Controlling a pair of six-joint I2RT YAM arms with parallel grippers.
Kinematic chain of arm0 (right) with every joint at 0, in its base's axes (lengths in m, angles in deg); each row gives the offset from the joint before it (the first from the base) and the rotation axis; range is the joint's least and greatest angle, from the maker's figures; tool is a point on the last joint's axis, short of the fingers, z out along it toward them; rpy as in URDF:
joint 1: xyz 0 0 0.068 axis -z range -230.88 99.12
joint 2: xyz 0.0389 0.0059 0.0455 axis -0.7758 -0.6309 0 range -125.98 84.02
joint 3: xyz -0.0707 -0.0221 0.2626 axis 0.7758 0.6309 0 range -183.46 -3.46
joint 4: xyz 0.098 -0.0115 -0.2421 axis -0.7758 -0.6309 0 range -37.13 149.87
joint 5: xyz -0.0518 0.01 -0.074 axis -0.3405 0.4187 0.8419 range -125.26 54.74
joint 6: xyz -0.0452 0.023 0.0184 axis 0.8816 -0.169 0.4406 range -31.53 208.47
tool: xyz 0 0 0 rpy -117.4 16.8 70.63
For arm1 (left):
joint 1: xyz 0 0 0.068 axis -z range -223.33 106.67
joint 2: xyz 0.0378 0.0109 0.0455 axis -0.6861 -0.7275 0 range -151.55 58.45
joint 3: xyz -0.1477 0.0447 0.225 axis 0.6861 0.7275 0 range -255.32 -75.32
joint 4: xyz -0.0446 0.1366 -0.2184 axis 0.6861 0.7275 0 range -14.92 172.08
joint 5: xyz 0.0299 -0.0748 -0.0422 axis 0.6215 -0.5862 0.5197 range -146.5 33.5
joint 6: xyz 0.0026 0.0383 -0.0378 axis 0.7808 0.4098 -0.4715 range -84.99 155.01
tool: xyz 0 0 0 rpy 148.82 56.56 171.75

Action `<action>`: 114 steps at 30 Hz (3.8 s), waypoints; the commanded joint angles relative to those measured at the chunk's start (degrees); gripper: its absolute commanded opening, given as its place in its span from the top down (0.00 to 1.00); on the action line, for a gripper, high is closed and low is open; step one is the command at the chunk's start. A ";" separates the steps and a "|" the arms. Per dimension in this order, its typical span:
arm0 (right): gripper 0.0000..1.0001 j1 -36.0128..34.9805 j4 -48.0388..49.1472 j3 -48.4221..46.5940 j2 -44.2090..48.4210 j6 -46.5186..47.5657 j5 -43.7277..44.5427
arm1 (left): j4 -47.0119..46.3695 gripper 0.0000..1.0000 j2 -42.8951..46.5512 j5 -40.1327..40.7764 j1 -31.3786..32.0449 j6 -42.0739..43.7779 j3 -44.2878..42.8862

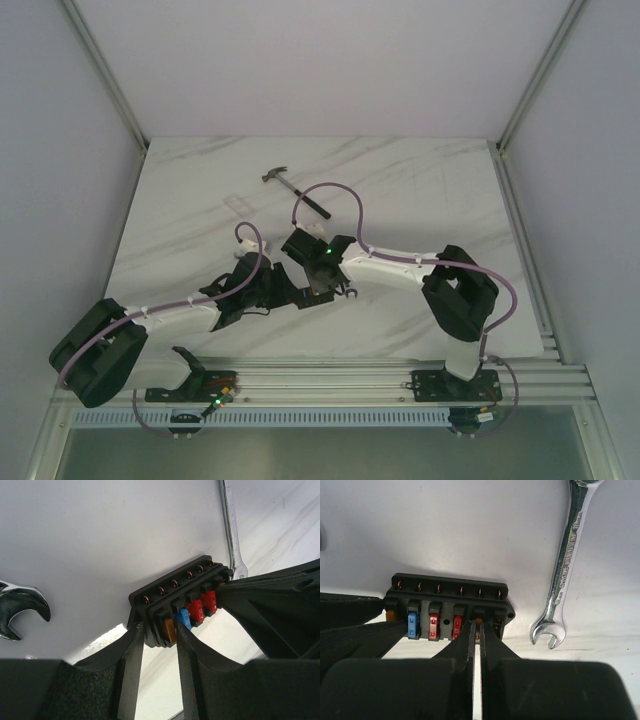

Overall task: Snap on the fuse box
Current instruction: Install the fuse at the fuse box base.

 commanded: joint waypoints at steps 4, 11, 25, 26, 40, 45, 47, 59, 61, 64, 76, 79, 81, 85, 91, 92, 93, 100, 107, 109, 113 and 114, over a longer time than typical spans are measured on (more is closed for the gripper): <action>1.00 -0.91 -7.33 4.74 -10.42 -0.13 -3.23 | -0.52 0.59 0.46 -0.09 -0.23 -0.35 1.24; 1.00 -0.91 -5.54 5.98 -14.41 0.28 -3.28 | -1.14 0.59 0.46 -0.15 -0.21 -0.54 1.85; 0.66 -0.82 -8.47 -0.21 4.12 -1.06 -1.68 | -1.16 0.58 1.64 -1.17 -0.23 -0.19 1.83; 0.64 -0.66 -8.46 -0.55 4.66 -1.38 -1.75 | -1.16 0.58 1.73 -1.10 -0.22 -0.09 1.86; 0.78 2.78 -3.37 1.65 6.36 -7.52 -7.17 | -1.30 0.56 1.71 -2.02 -0.15 -0.03 1.47; 0.83 3.09 -2.21 2.80 5.48 -8.93 -8.70 | -1.85 0.56 1.19 -2.57 -0.12 -0.33 1.51; 0.83 3.18 -2.15 2.97 4.90 -9.19 -8.93 | -2.13 0.56 1.01 -2.72 -0.13 -0.36 1.58; 0.93 3.18 -2.92 3.53 2.28 -9.52 -9.51 | -3.02 0.56 0.46 -3.10 0.01 -0.97 2.11; 0.97 3.18 -3.72 3.63 1.22 -9.35 -9.67 | -3.17 0.56 0.37 -3.17 0.04 -0.99 2.28; 1.00 3.18 -4.84 3.88 -0.16 -9.16 -9.42 | -3.31 0.56 0.28 -3.23 0.05 -1.23 2.47; 1.00 2.15 -8.21 6.42 -8.25 -7.63 -8.62 | -3.79 0.57 0.28 -3.12 0.05 -1.56 3.12; 1.00 2.06 -8.80 7.95 -10.01 -7.53 -7.25 | -3.86 0.57 0.28 -3.14 0.04 -1.65 3.21; 1.00 1.98 -8.36 8.65 -11.22 -7.43 -7.16 | -3.96 0.57 0.16 -3.12 0.05 -1.64 3.27; 1.00 0.83 -6.72 7.70 -14.43 -6.11 -9.33 | -4.13 0.57 -0.07 -3.36 0.05 -1.86 3.36; 1.00 -0.66 -4.85 7.46 -19.86 -5.61 -11.24 | -4.29 0.57 0.65 -2.99 0.18 -2.30 3.91; 1.00 -0.69 -4.69 8.18 -20.65 -5.65 -11.19 | -4.39 0.57 0.78 -2.95 0.14 -2.45 4.03; 1.00 -0.64 -4.21 9.13 -21.27 -5.75 -11.10 | -4.49 0.57 0.93 -2.93 0.17 -2.51 4.16; 1.00 -0.81 -3.10 7.22 -19.32 -3.33 -7.60 | -4.77 0.57 2.92 -2.09 0.21 -3.29 5.53; 1.00 -0.82 -3.15 -1.91 -7.01 1.21 -2.51 | -3.34 0.56 7.74 -0.18 0.20 -2.94 5.93; 0.97 -0.77 -3.15 -3.55 -4.01 2.41 -1.93 | -1.99 0.56 8.97 0.78 0.16 -2.21 5.57; 0.86 -0.74 -3.47 -4.62 1.39 3.05 -2.28 | 0.44 0.54 12.05 2.73 0.12 -1.50 5.26; 0.84 -0.77 -3.52 -4.21 2.90 2.94 -2.41 | 1.05 0.54 12.78 3.09 0.13 -1.28 5.28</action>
